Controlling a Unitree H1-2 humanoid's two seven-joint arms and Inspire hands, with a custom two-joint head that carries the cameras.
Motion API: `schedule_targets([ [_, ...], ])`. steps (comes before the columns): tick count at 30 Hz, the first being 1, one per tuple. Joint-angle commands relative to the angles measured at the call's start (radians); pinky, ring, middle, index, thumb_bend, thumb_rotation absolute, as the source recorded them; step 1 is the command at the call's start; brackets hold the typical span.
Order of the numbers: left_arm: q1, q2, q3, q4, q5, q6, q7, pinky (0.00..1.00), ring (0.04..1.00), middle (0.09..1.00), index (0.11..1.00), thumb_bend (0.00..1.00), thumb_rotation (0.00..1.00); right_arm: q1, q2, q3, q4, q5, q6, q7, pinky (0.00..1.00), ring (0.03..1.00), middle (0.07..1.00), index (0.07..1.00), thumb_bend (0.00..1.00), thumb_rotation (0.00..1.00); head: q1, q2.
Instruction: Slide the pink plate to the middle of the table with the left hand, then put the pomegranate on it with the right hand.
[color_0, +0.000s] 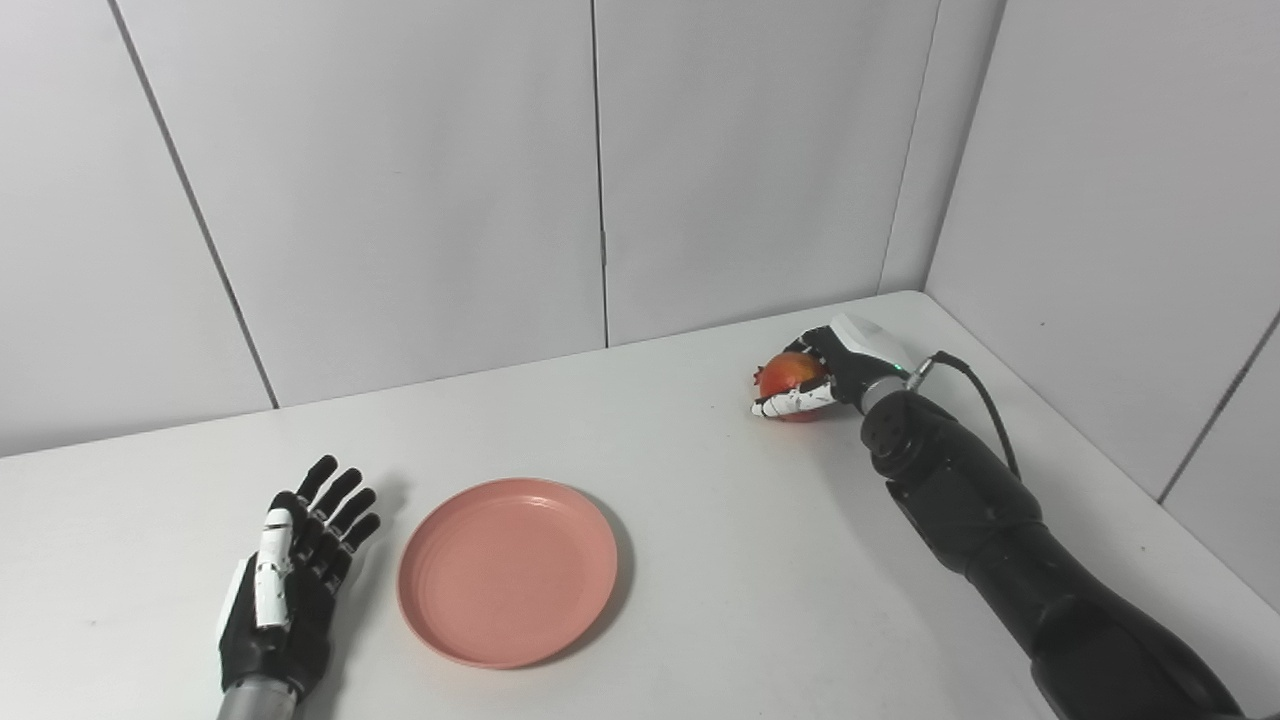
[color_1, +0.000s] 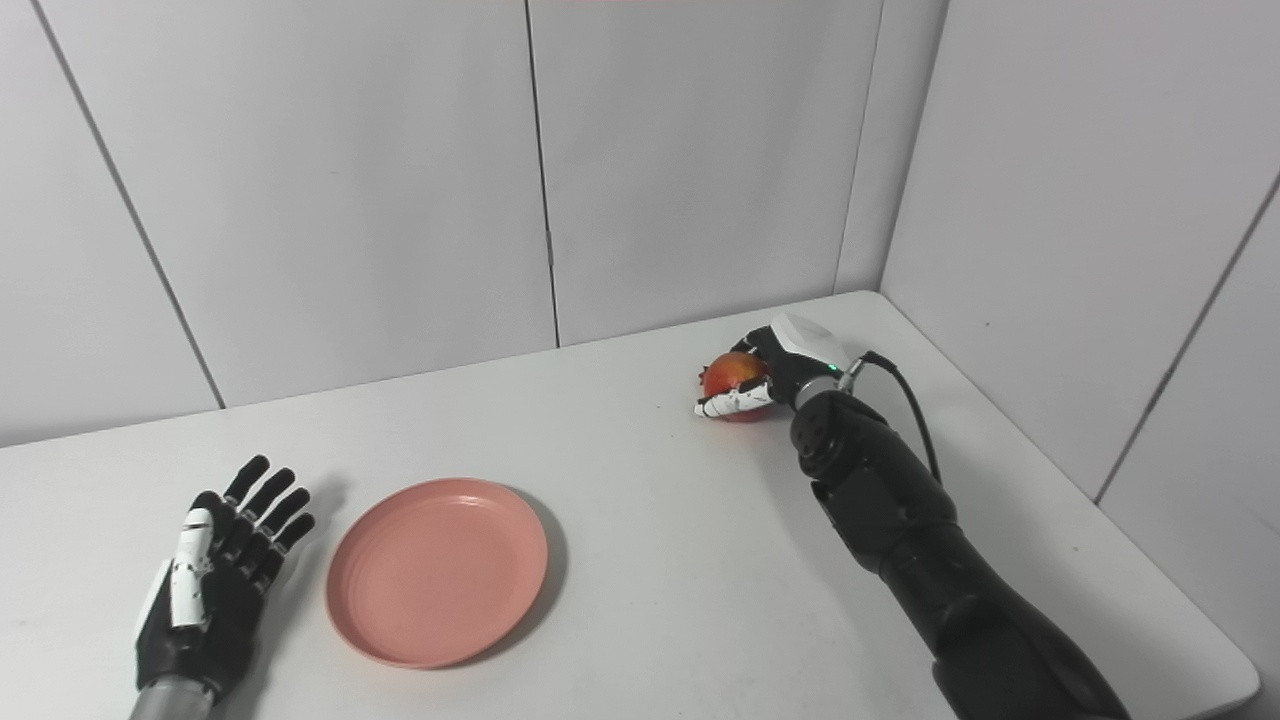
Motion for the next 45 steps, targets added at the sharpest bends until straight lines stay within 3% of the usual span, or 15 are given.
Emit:
schedule_targets([
  [1, 0.002, 0.005, -0.004, 0.006, 0.010, 0.011, 0.009, 0.87, 0.869, 0.879, 0.867, 0.37, 1.00, -0.033, 0.015, -0.003, -0.003, 0.029, -0.059, -0.001, 0.53, 0.583, 0.603, 0.579, 0.55, 0.26, 0.000, 0.001],
  [5, 0.000, 0.002, -0.003, 0.007, 0.010, 0.013, 0.009, 0.87, 0.871, 0.883, 0.870, 0.37, 1.00, -0.016, 0.009, -0.014, -0.048, 0.051, -0.059, 0.000, 0.49, 0.527, 0.552, 0.568, 0.46, 0.15, 0.009, 0.002],
  [10, 0.000, -0.002, -0.004, 0.007, 0.014, 0.012, 0.015, 0.86, 0.866, 0.879, 0.865, 0.38, 1.00, 0.012, 0.005, -0.036, -0.125, 0.088, -0.058, 0.007, 0.45, 0.496, 0.543, 0.569, 0.43, 0.12, 0.013, 0.000],
  [21, 0.002, -0.017, -0.012, 0.002, 0.028, 0.002, 0.022, 0.87, 0.865, 0.875, 0.864, 0.37, 1.00, 0.103, 0.011, -0.085, -0.504, 0.099, 0.043, 0.052, 0.48, 0.509, 0.556, 0.578, 0.46, 0.11, 0.054, -0.004],
  [26, 0.006, -0.027, -0.023, -0.013, 0.046, 0.012, 0.043, 0.86, 0.858, 0.871, 0.861, 0.38, 1.00, 0.133, 0.033, -0.068, -0.670, 0.081, 0.071, 0.083, 0.49, 0.523, 0.559, 0.579, 0.46, 0.07, 0.078, -0.003],
  [32, 0.012, -0.038, -0.036, -0.030, 0.073, 0.016, 0.060, 0.85, 0.859, 0.873, 0.865, 0.38, 1.00, 0.137, 0.080, -0.042, -0.769, 0.064, 0.079, 0.115, 0.47, 0.510, 0.540, 0.565, 0.48, 0.07, 0.120, 0.002],
  [41, 0.016, -0.063, -0.056, -0.054, 0.108, 0.029, 0.089, 0.85, 0.858, 0.873, 0.861, 0.40, 1.00, 0.136, 0.126, 0.028, -0.812, 0.045, 0.002, 0.148, 0.46, 0.517, 0.552, 0.576, 0.48, 0.00, 0.198, 0.013],
  [45, 0.016, -0.067, -0.068, -0.056, 0.121, 0.022, 0.099, 0.85, 0.854, 0.870, 0.859, 0.43, 1.00, 0.124, 0.155, 0.079, -0.805, 0.018, -0.011, 0.157, 0.47, 0.523, 0.559, 0.584, 0.48, 0.05, 0.225, 0.016],
])
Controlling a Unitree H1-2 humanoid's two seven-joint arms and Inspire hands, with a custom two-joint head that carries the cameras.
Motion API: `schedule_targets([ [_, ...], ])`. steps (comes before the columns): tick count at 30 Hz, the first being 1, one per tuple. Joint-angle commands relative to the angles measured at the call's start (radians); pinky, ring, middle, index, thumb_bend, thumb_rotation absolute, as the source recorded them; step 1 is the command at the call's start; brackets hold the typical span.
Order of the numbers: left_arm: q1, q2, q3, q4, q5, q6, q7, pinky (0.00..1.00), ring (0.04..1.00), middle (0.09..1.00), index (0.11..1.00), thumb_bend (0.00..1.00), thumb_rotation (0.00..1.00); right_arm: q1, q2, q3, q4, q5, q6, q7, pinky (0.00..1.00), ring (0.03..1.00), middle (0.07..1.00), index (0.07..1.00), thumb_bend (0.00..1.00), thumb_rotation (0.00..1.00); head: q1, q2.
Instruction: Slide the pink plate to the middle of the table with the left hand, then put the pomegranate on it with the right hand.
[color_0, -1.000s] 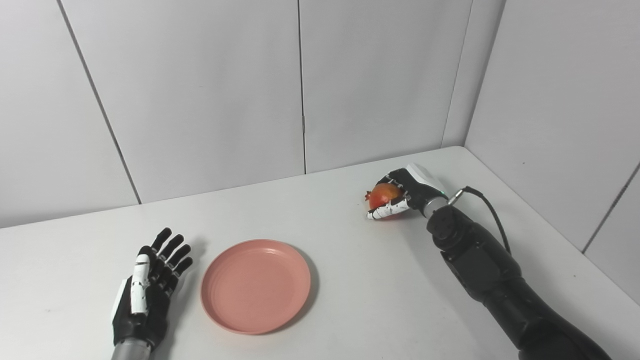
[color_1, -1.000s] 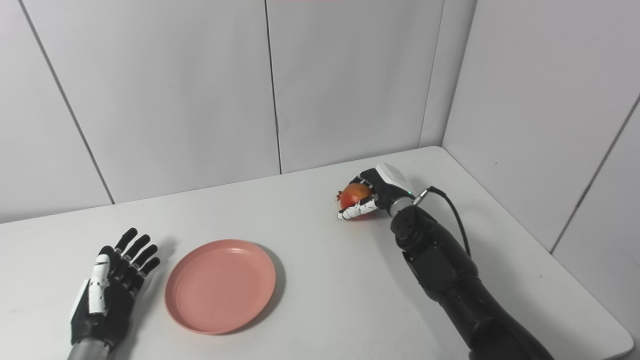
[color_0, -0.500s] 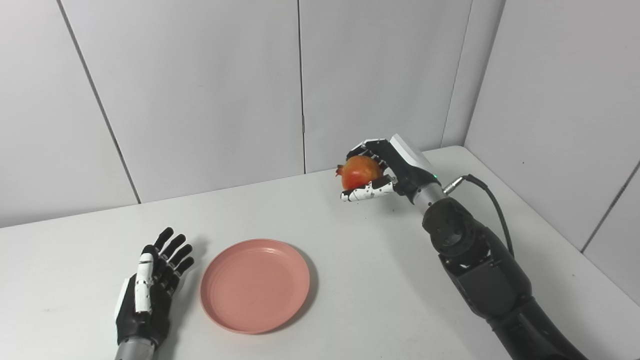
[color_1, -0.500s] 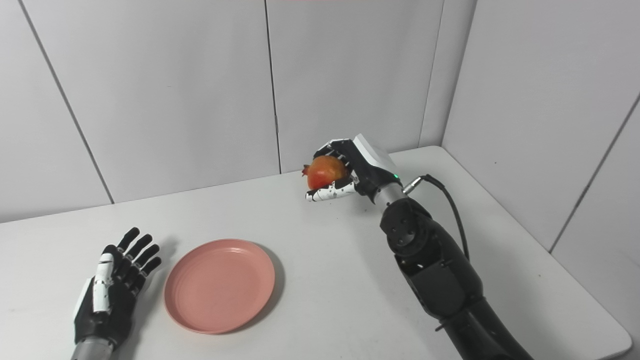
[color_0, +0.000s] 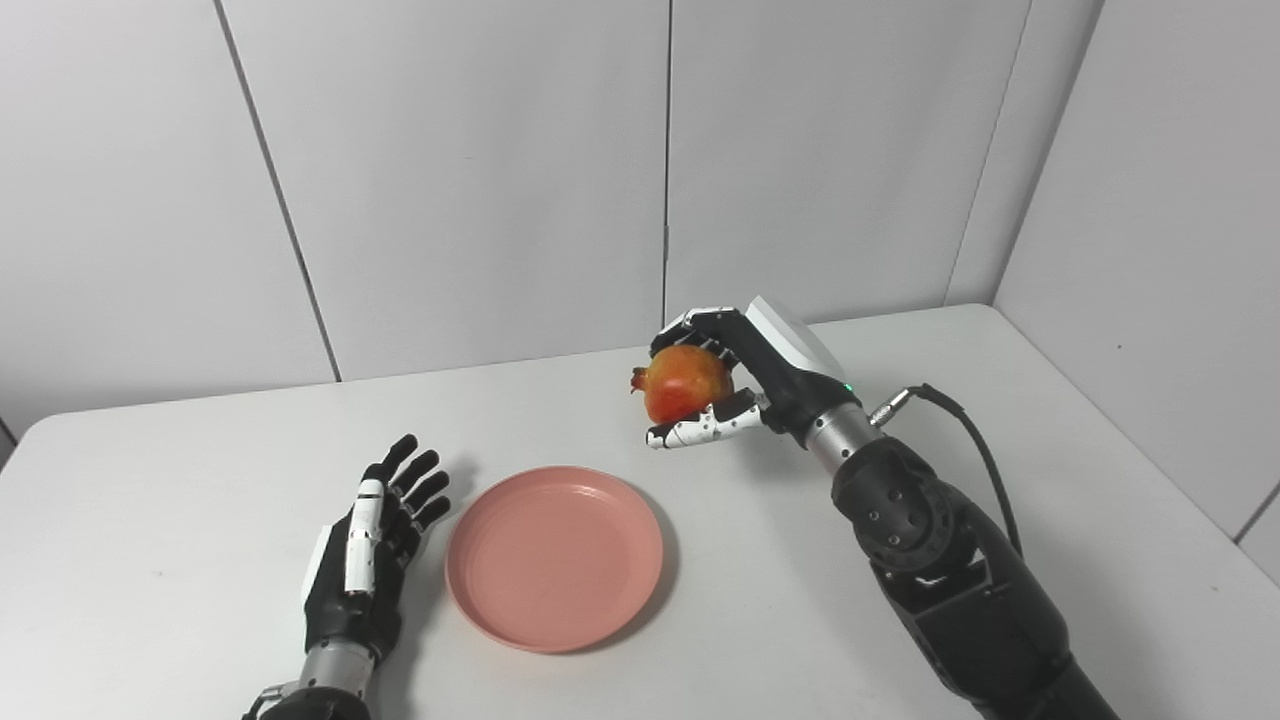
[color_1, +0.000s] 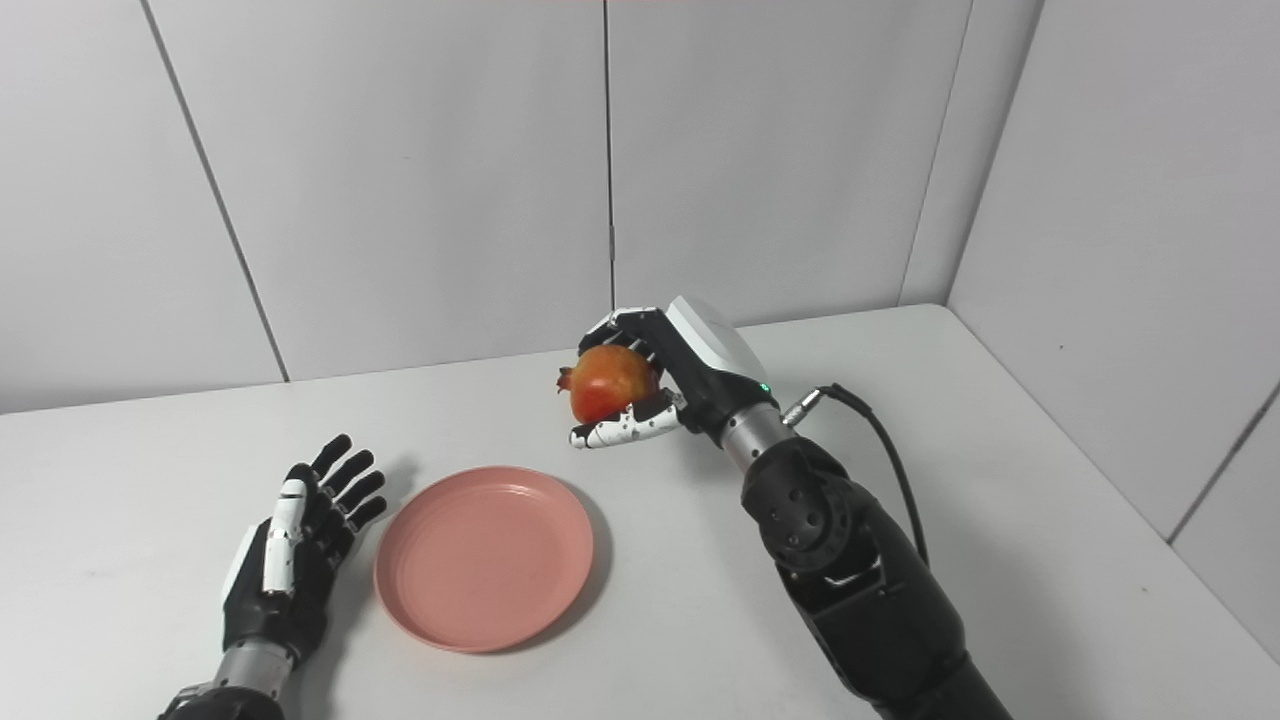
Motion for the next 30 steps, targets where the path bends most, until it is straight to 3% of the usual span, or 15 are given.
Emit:
schedule_targets([
  [1, 0.001, -0.014, -0.010, -0.010, 0.012, 0.012, 0.010, 0.85, 0.852, 0.868, 0.857, 0.43, 1.00, -0.061, 0.017, 0.014, -0.017, -0.013, -0.066, -0.003, 0.46, 0.516, 0.554, 0.581, 0.48, 0.06, 0.001, 0.000],
  [5, -0.001, -0.024, -0.017, -0.012, 0.025, 0.011, 0.020, 0.84, 0.847, 0.863, 0.853, 0.44, 1.00, -0.065, 0.054, 0.047, 0.017, -0.025, -0.074, -0.005, 0.46, 0.517, 0.558, 0.575, 0.50, 0.06, 0.035, 0.009],
  [11, -0.005, -0.039, -0.028, -0.011, 0.051, 0.005, 0.036, 0.82, 0.844, 0.861, 0.849, 0.44, 1.00, -0.074, 0.116, 0.108, 0.139, -0.046, -0.157, -0.028, 0.44, 0.500, 0.548, 0.576, 0.50, 0.04, 0.104, 0.024],
  [17, -0.011, -0.052, -0.035, -0.012, 0.075, 0.003, 0.056, 0.82, 0.846, 0.865, 0.853, 0.43, 1.00, -0.072, 0.162, 0.121, 0.220, -0.054, -0.198, -0.042, 0.43, 0.492, 0.543, 0.572, 0.50, 0.05, 0.147, 0.039],
  [22, -0.019, -0.072, -0.036, -0.006, 0.102, -0.018, 0.088, 0.82, 0.850, 0.866, 0.850, 0.41, 1.00, -0.070, 0.183, 0.141, 0.269, -0.083, -0.218, -0.051, 0.36, 0.441, 0.503, 0.554, 0.50, 0.11, 0.189, 0.052],
  [28, -0.026, -0.086, -0.045, -0.009, 0.126, -0.021, 0.108, 0.84, 0.865, 0.875, 0.857, 0.41, 1.00, -0.056, 0.197, 0.157, 0.297, -0.100, -0.238, -0.065, 0.29, 0.377, 0.468, 0.563, 0.49, 0.08, 0.215, 0.064],
  [30, -0.028, -0.087, -0.048, -0.007, 0.135, -0.034, 0.114, 0.85, 0.871, 0.881, 0.862, 0.41, 1.00, -0.054, 0.199, 0.163, 0.304, -0.106, -0.238, -0.063, 0.32, 0.414, 0.510, 0.584, 0.49, 0.05, 0.221, 0.070],
])
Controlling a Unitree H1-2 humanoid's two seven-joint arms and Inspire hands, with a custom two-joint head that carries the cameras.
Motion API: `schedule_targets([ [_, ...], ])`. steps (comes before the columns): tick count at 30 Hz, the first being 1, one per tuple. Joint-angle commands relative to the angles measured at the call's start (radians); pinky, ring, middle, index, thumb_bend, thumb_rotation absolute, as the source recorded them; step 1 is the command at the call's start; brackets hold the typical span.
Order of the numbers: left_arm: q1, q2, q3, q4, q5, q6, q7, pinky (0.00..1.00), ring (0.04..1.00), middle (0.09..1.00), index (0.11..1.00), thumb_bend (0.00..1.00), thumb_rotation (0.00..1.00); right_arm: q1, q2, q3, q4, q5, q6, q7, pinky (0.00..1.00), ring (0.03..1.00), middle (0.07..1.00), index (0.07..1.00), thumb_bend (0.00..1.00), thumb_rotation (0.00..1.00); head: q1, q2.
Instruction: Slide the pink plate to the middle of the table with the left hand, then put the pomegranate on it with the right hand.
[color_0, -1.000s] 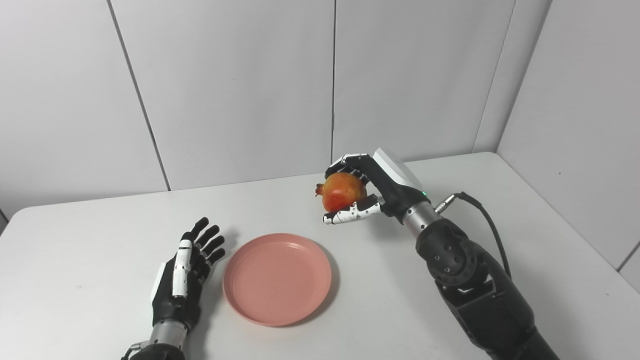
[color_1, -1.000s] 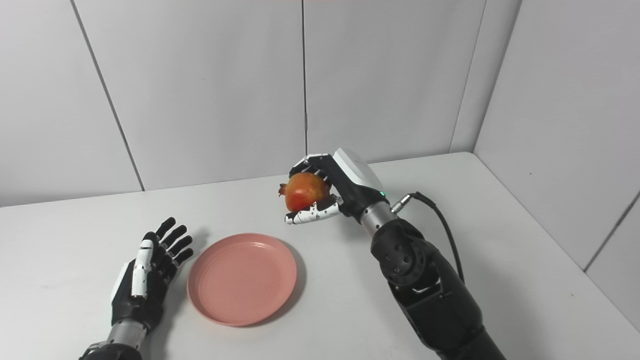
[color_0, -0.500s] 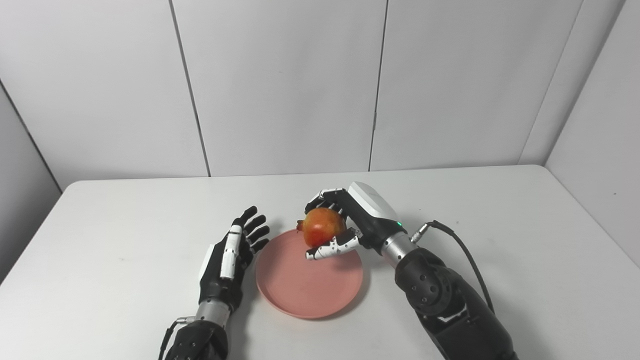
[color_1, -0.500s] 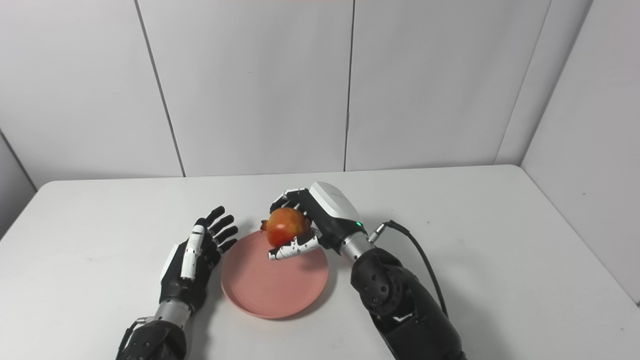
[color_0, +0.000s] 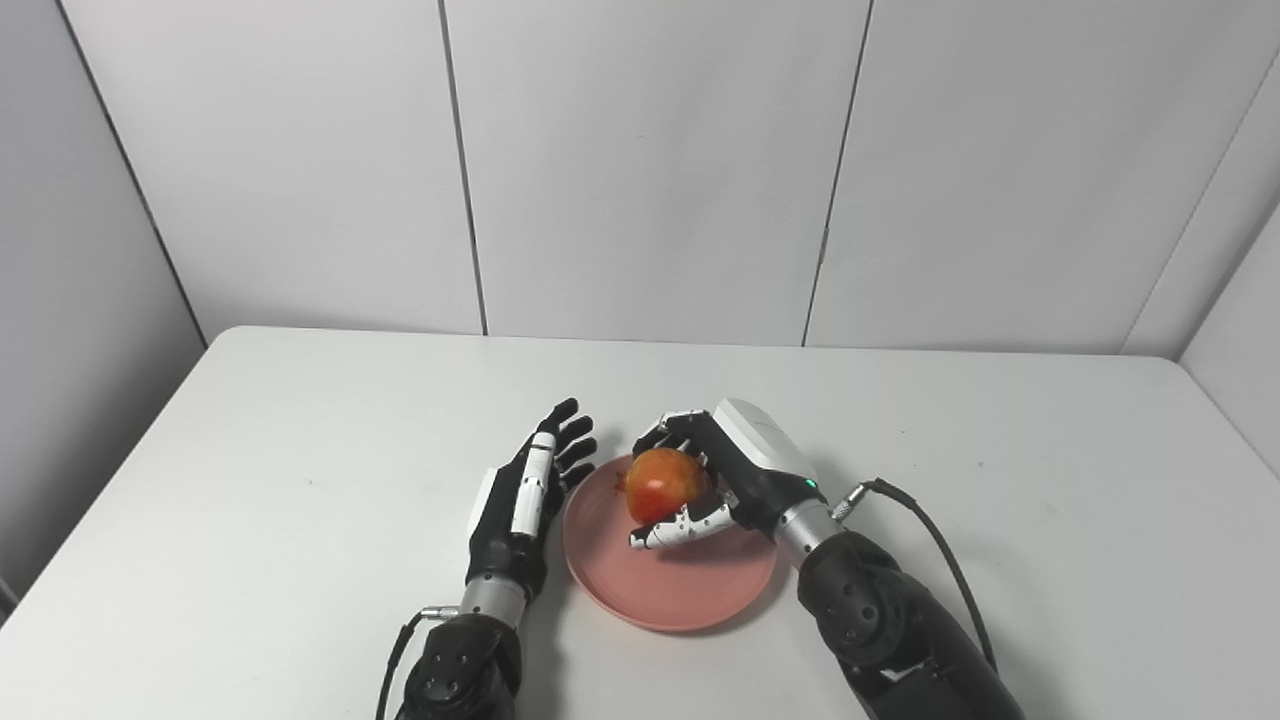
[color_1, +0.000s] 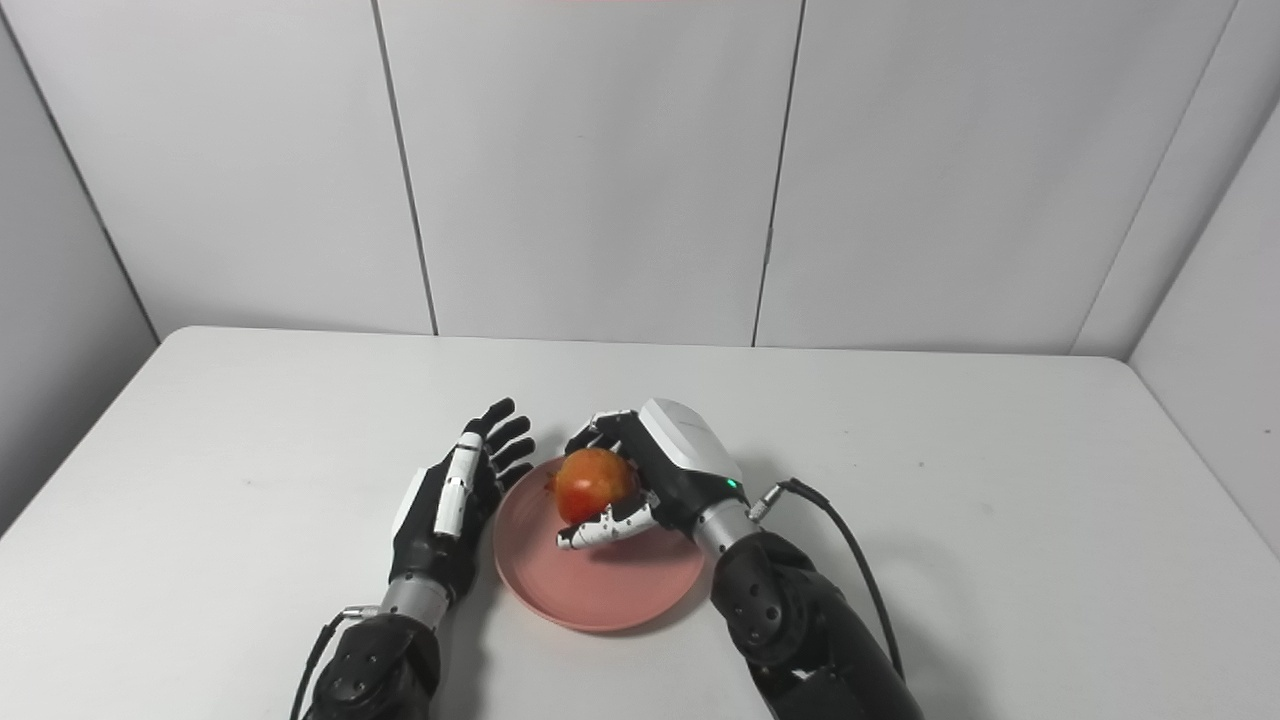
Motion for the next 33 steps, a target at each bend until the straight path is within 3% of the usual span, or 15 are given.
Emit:
schedule_targets([
  [1, -0.026, -0.015, -0.008, -0.007, 0.015, -0.022, 0.012, 0.86, 0.877, 0.887, 0.865, 0.40, 1.00, -0.034, 0.008, 0.002, -0.009, -0.017, -0.053, -0.027, 0.34, 0.439, 0.536, 0.595, 0.50, 0.04, 0.001, 0.000],
  [7, -0.035, -0.024, -0.008, -0.004, 0.033, -0.031, 0.026, 0.87, 0.883, 0.890, 0.870, 0.41, 1.00, -0.029, 0.001, 0.025, 0.022, -0.063, -0.070, -0.056, 0.29, 0.385, 0.500, 0.601, 0.51, 0.02, 0.014, 0.014],
  [15, -0.042, -0.028, -0.012, -0.004, 0.051, -0.036, 0.040, 0.87, 0.888, 0.894, 0.878, 0.41, 1.00, -0.028, -0.016, 0.060, 0.042, -0.155, -0.112, -0.120, 0.23, 0.321, 0.443, 0.613, 0.50, 0.07, 0.017, 0.022],
  [16, -0.041, -0.028, -0.013, -0.004, 0.054, -0.037, 0.042, 0.86, 0.886, 0.893, 0.878, 0.41, 1.00, -0.028, -0.019, 0.066, 0.041, -0.168, -0.116, -0.125, 0.28, 0.385, 0.506, 0.632, 0.50, 0.09, 0.017, 0.022],
  [22, -0.043, -0.031, -0.016, -0.004, 0.064, -0.036, 0.052, 0.86, 0.886, 0.892, 0.877, 0.42, 1.00, -0.022, -0.044, 0.086, 0.024, -0.218, -0.133, -0.126, 0.51, 0.616, 0.684, 0.678, 0.52, 0.20, 0.021, 0.029],
  [24, -0.043, -0.031, -0.018, -0.005, 0.069, -0.034, 0.054, 0.86, 0.885, 0.893, 0.877, 0.43, 1.00, -0.018, -0.051, 0.089, 0.009, -0.225, -0.127, -0.113, 0.56, 0.668, 0.734, 0.726, 0.61, 0.22, 0.020, 0.030],
  [25, -0.042, -0.031, -0.018, -0.007, 0.071, -0.033, 0.055, 0.85, 0.882, 0.891, 0.876, 0.43, 1.00, -0.016, -0.054, 0.090, 0.003, -0.227, -0.126, -0.108, 0.64, 0.727, 0.772, 0.765, 0.68, 0.24, 0.020, 0.030],
  [33, -0.042, -0.028, -0.023, -0.003, 0.076, -0.042, 0.055, 0.85, 0.878, 0.888, 0.877, 0.43, 1.00, 0.003, -0.069, 0.092, -0.038, -0.243, -0.128, -0.083, 0.83, 0.843, 0.861, 0.870, 0.79, 0.40, 0.020, 0.030],
])
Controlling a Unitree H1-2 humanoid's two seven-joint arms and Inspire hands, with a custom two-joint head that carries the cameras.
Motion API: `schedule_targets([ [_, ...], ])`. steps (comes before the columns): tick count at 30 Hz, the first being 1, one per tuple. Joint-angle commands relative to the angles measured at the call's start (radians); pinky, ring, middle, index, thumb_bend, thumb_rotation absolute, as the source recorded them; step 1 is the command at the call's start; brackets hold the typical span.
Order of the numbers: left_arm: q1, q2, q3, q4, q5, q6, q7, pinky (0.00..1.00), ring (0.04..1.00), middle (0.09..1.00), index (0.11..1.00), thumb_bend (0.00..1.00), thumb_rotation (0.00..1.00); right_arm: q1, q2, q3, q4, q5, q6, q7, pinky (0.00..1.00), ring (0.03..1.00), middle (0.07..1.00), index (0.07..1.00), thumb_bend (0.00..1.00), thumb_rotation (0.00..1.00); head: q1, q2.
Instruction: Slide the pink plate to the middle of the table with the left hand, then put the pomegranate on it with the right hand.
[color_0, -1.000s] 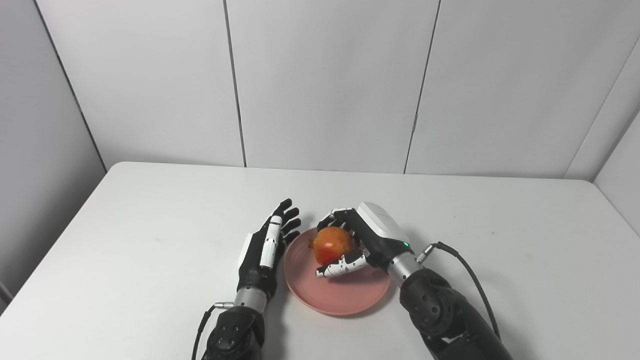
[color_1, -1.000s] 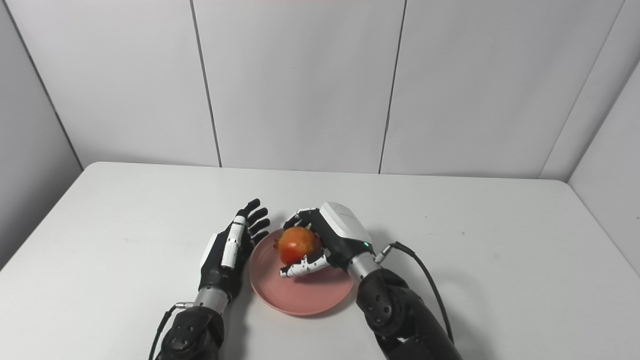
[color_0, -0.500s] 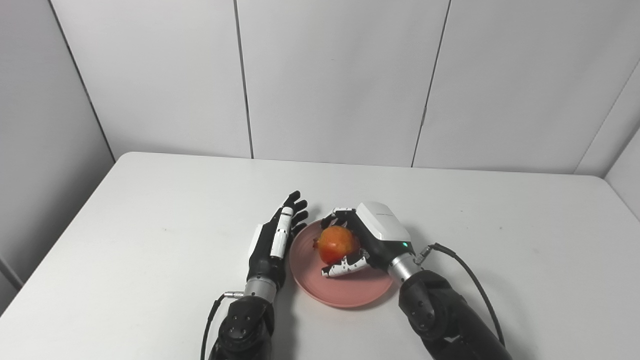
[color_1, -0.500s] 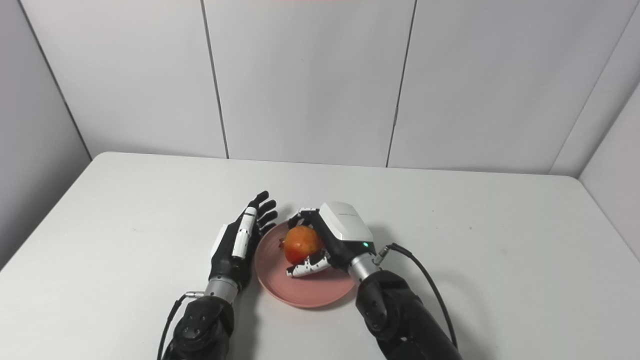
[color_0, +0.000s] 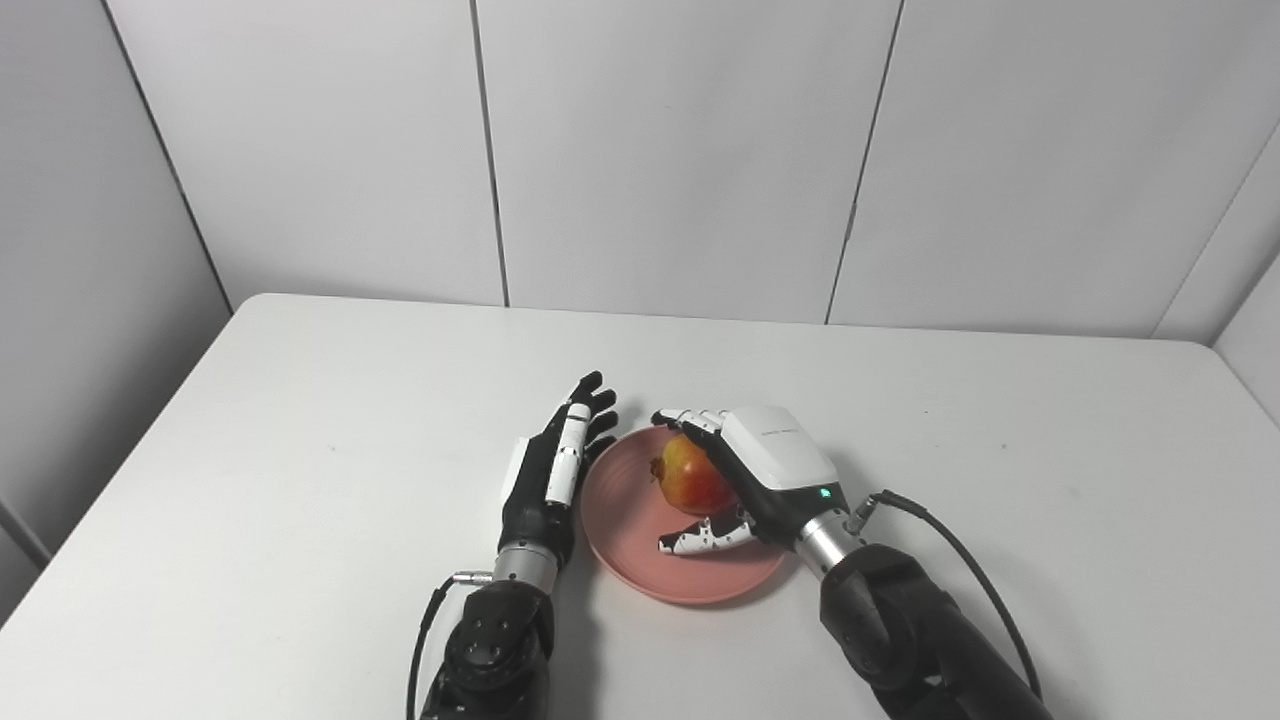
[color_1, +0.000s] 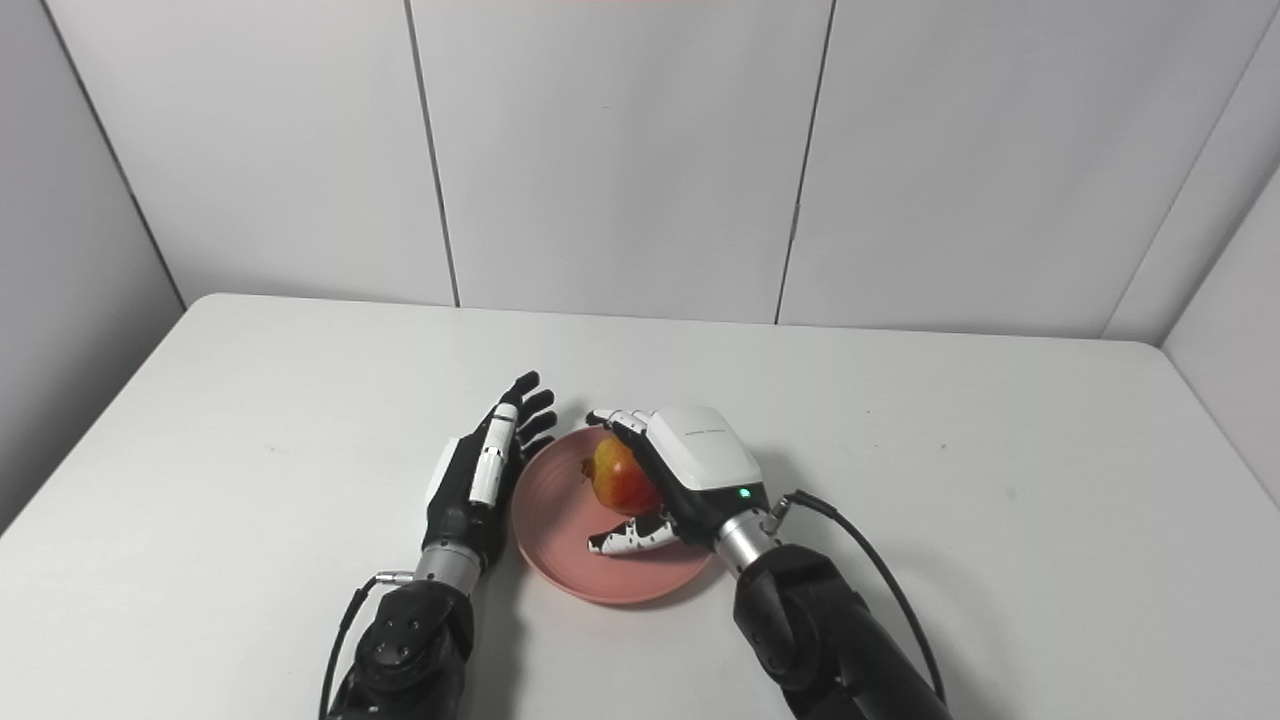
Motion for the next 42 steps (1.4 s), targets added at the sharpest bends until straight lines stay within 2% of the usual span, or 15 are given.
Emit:
schedule_targets([
  [1, -0.037, -0.008, -0.008, -0.009, 0.014, -0.029, 0.006, 0.85, 0.878, 0.888, 0.877, 0.43, 1.00, -0.029, -0.007, -0.004, -0.047, -0.010, -0.034, 0.000, 0.83, 0.846, 0.863, 0.872, 0.80, 0.40, 0.000, 0.000],
  [7, -0.039, 0.000, -0.010, -0.005, 0.015, -0.033, 0.001, 0.86, 0.883, 0.892, 0.878, 0.43, 1.00, -0.009, -0.009, -0.013, -0.111, -0.011, -0.020, 0.026, 0.86, 0.872, 0.892, 0.910, 0.86, 0.52, -0.001, -0.003],
  [11, -0.037, -0.001, -0.006, -0.008, 0.005, -0.027, -0.002, 0.86, 0.885, 0.894, 0.877, 0.43, 1.00, 0.007, -0.004, -0.032, -0.161, 0.002, -0.018, 0.033, 0.86, 0.884, 0.904, 0.924, 0.89, 0.55, -0.006, -0.005],
  [15, -0.037, 0.004, -0.008, -0.004, 0.014, -0.041, 0.000, 0.85, 0.875, 0.885, 0.868, 0.41, 1.00, 0.021, 0.000, -0.059, -0.198, 0.016, -0.046, 0.001, 0.84, 0.875, 0.896, 0.919, 0.91, 0.55, -0.011, -0.007],
  [19, -0.036, 0.007, -0.006, -0.010, 0.005, -0.035, -0.008, 0.86, 0.889, 0.896, 0.877, 0.41, 1.00, 0.042, 0.009, -0.113, -0.250, 0.062, -0.048, -0.028, 0.85, 0.895, 0.921, 0.941, 0.91, 0.61, -0.014, -0.010],
  [20, -0.035, 0.006, -0.006, -0.013, 0.006, -0.032, -0.006, 0.87, 0.890, 0.897, 0.878, 0.41, 1.00, 0.047, 0.016, -0.134, -0.257, 0.089, -0.050, -0.037, 0.85, 0.896, 0.923, 0.943, 0.91, 0.62, -0.014, -0.010],
  [24, -0.034, 0.001, 0.002, -0.023, -0.008, -0.036, -0.007, 0.86, 0.887, 0.895, 0.880, 0.40, 1.00, 0.075, 0.042, -0.224, -0.292, 0.213, -0.028, -0.028, 0.80, 0.892, 0.939, 0.956, 0.91, 0.77, -0.023, -0.014],
  [27, -0.032, 0.003, 0.003, -0.034, -0.014, -0.037, -0.013, 0.87, 0.893, 0.902, 0.888, 0.40, 1.00, 0.094, 0.049, -0.276, -0.312, 0.271, -0.002, -0.014, 0.82, 0.912, 0.953, 0.969, 0.86, 0.93, -0.032, -0.017],
  [30, -0.030, 0.002, 0.005, -0.043, -0.016, -0.036, -0.013, 0.88, 0.894, 0.904, 0.889, 0.40, 1.00, 0.108, 0.047, -0.313, -0.332, 0.309, 0.037, 0.012, 0.83, 0.913, 0.947, 0.960, 0.84, 0.99, -0.034, -0.018],
  [34, -0.028, 0.006, 0.007, -0.056, -0.013, -0.026, -0.015, 0.88, 0.897, 0.907, 0.894, 0.40, 1.00, 0.138, 0.048, -0.359, -0.356, 0.366, 0.081, 0.035, 0.86, 0.920, 0.946, 0.954, 0.77, 1.00, -0.039, -0.020],
  [40, -0.019, 0.011, 0.004, -0.083, -0.015, -0.014, -0.023, 0.90, 0.911, 0.919, 0.905, 0.40, 1.00, 0.179, 0.091, -0.451, -0.358, 0.579, 0.128, 0.064, 0.87, 0.936, 0.955, 0.950, 0.66, 1.00, -0.055, -0.026],
  [42, -0.016, 0.014, 0.003, -0.092, -0.012, -0.009, -0.025, 0.90, 0.913, 0.922, 0.907, 0.39, 1.00, 0.186, 0.104, -0.470, -0.357, 0.636, 0.149, 0.076, 0.90, 0.954, 0.966, 0.958, 0.65, 1.00, -0.064, -0.032],
])
